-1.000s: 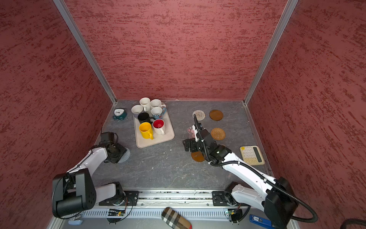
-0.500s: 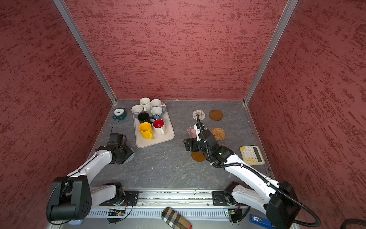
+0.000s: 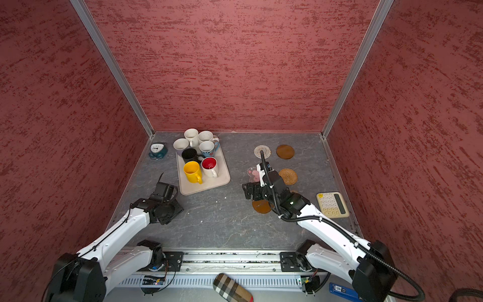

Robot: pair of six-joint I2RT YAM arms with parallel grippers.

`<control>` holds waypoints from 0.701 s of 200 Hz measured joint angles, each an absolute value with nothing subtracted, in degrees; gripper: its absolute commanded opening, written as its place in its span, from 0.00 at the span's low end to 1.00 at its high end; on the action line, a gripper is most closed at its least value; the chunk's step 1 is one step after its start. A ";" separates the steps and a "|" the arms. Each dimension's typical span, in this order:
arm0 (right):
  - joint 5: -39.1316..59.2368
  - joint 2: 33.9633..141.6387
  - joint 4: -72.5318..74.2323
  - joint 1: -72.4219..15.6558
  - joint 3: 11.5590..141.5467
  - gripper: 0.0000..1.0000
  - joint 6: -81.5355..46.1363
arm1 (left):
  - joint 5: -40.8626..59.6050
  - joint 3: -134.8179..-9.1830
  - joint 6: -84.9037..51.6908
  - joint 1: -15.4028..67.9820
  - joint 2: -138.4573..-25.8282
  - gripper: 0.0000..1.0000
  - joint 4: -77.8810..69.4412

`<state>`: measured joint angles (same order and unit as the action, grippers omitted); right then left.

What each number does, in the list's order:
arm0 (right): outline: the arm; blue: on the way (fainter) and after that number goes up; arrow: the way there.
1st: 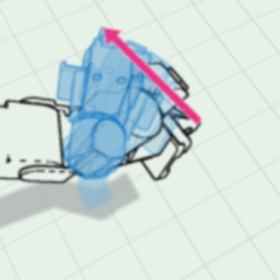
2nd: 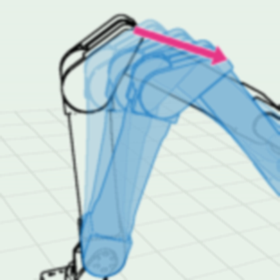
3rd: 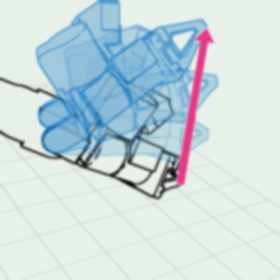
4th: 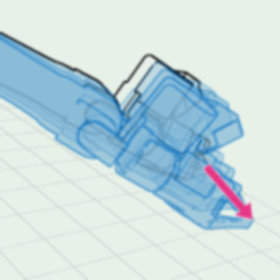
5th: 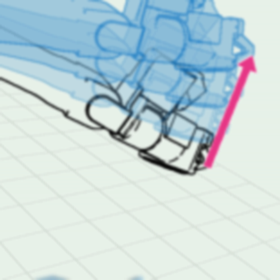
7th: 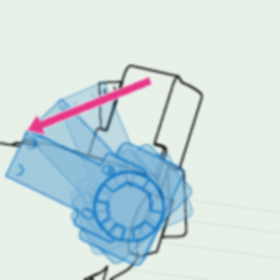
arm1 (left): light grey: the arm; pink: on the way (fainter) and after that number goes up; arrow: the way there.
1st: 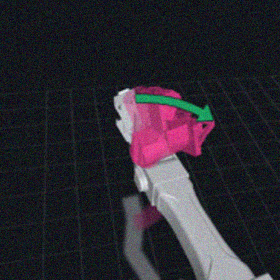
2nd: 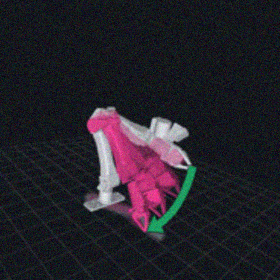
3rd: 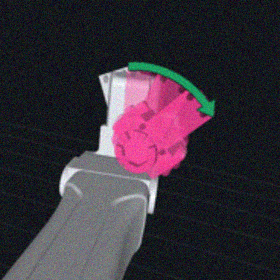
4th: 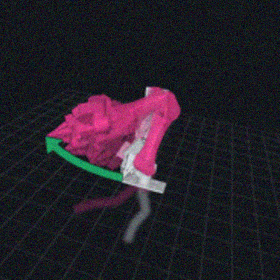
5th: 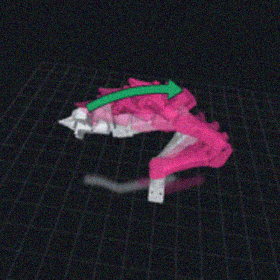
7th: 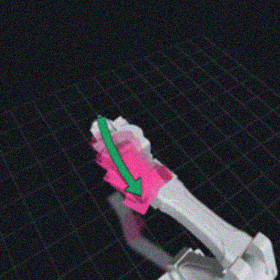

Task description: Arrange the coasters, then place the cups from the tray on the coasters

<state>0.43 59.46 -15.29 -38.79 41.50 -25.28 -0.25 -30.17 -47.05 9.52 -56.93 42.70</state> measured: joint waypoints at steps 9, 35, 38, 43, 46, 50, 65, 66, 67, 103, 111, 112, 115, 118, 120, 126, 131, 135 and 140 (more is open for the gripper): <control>0.47 59.33 -15.31 -38.79 41.50 0.99 -25.50 | 0.27 -31.07 -46.50 6.57 -57.21 0.52 42.54; 0.71 59.24 -15.31 -38.79 41.50 0.99 -25.76 | 1.26 -32.88 -44.88 -0.10 -60.60 0.52 42.30; 0.75 59.24 -15.31 -38.79 41.50 0.99 -25.76 | 1.30 -33.04 -44.71 -0.60 -61.01 0.52 42.26; 0.82 59.24 -15.31 -38.79 41.50 0.99 -25.76 | 1.39 -33.28 -44.47 -1.37 -61.73 0.52 42.13; 0.82 59.24 -15.31 -38.79 41.50 0.99 -25.76 | 1.52 -33.45 -44.29 -1.93 -62.13 0.52 41.98; 0.84 59.24 -15.31 -38.79 41.50 0.99 -25.76 | 1.54 -33.61 -44.07 -2.46 -62.63 0.52 41.78; 0.86 59.24 -15.44 -38.76 41.52 0.99 -25.71 | 2.00 -34.09 -43.42 -5.15 -64.47 0.52 40.47; 0.86 59.24 -15.46 -38.76 41.50 0.99 -25.71 | 2.15 -34.13 -43.35 -5.39 -64.62 0.52 40.34; 0.86 59.24 -15.46 -38.76 41.50 0.99 -25.71 | 2.22 -34.15 -43.33 -5.52 -64.71 0.52 40.27; 0.86 59.27 -16.14 -38.76 41.52 0.99 -25.36 | 4.69 -34.30 -42.37 -10.09 -71.61 0.52 35.44; 0.86 59.31 -16.16 -38.72 41.52 0.99 -25.21 | 4.95 -34.17 -42.15 -9.89 -72.31 0.52 34.59; 0.86 59.31 -16.16 -38.72 41.52 0.99 -25.19 | 4.97 -34.17 -42.13 -9.87 -72.34 0.52 34.52; 0.86 59.33 -16.16 -38.70 41.52 0.99 -25.17 | 5.15 -34.17 -42.11 -9.80 -72.34 0.52 34.26; 0.89 59.35 -16.16 -38.68 41.52 0.99 -25.12 | 5.32 -34.11 -42.11 -9.67 -72.34 0.52 33.85; 0.91 59.37 -16.16 -38.65 41.54 0.99 -25.08 | 5.37 -34.11 -42.11 -9.61 -72.34 0.52 33.69; 0.93 59.44 -16.16 -38.59 41.56 0.99 -25.04 | 5.50 -34.06 -42.02 -9.15 -72.49 0.52 33.04; 0.99 59.55 -16.14 -38.48 41.60 0.99 -25.04 | 5.58 -34.06 -41.93 -8.64 -72.60 0.52 32.64; 1.08 59.61 -16.14 -38.39 41.63 0.99 -25.02 | 5.61 -34.06 -41.93 -8.27 -72.71 0.52 32.40; 1.13 59.70 -16.12 -38.35 41.63 0.99 -25.04 | 5.52 -34.06 -41.89 -7.55 -72.79 0.52 32.05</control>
<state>1.13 59.70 -16.12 -38.35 41.63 -25.04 5.52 -34.06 -41.89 -7.55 -72.79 32.05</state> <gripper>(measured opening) 0.987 0.521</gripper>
